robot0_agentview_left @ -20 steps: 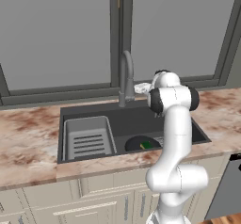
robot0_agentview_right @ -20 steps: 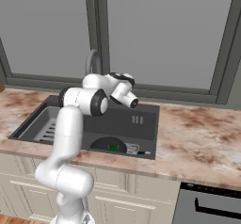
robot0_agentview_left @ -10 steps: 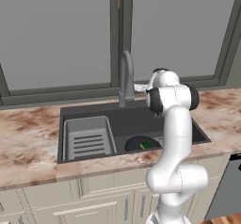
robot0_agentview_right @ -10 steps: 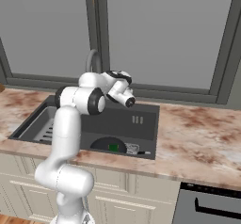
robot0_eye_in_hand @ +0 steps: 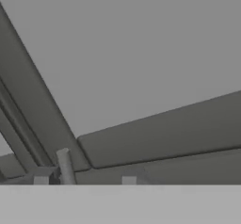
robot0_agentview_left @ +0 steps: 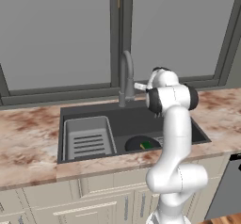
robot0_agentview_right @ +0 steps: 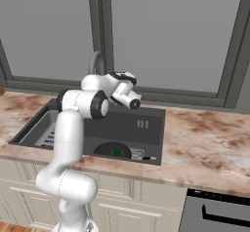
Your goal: Pick the pan and sponge and place them into the sink. Then turn on the water.
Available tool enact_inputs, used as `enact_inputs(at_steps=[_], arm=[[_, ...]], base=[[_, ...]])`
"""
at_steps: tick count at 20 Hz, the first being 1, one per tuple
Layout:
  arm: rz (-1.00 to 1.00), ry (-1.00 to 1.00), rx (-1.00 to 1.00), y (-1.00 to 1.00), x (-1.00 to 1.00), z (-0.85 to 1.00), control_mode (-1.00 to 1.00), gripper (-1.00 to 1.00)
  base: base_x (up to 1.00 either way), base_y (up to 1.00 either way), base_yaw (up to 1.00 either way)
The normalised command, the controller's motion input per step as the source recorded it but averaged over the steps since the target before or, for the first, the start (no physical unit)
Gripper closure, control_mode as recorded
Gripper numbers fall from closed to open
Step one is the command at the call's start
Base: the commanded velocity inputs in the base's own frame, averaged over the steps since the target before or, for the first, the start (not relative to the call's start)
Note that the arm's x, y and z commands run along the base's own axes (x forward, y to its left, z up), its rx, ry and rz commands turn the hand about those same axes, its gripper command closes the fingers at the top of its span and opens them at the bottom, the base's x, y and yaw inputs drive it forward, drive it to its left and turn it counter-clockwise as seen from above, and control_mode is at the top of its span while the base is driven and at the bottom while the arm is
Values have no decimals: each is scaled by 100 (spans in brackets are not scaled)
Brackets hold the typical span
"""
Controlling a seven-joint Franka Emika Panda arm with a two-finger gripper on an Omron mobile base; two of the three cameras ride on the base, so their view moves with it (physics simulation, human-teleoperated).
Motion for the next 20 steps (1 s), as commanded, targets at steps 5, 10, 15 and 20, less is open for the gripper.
enact_inputs(at_steps=[5,10,15,20], arm=[[-11,7,0,-47,0,-51,-100,100],[-9,6,0,-41,-1,-55,-100,100],[-2,0,0,-24,-16,-28,-100,100],[0,0,1,-13,-22,-7,-100,100]], base=[[0,0,0],[0,0,0],[0,0,0],[0,0,0]])
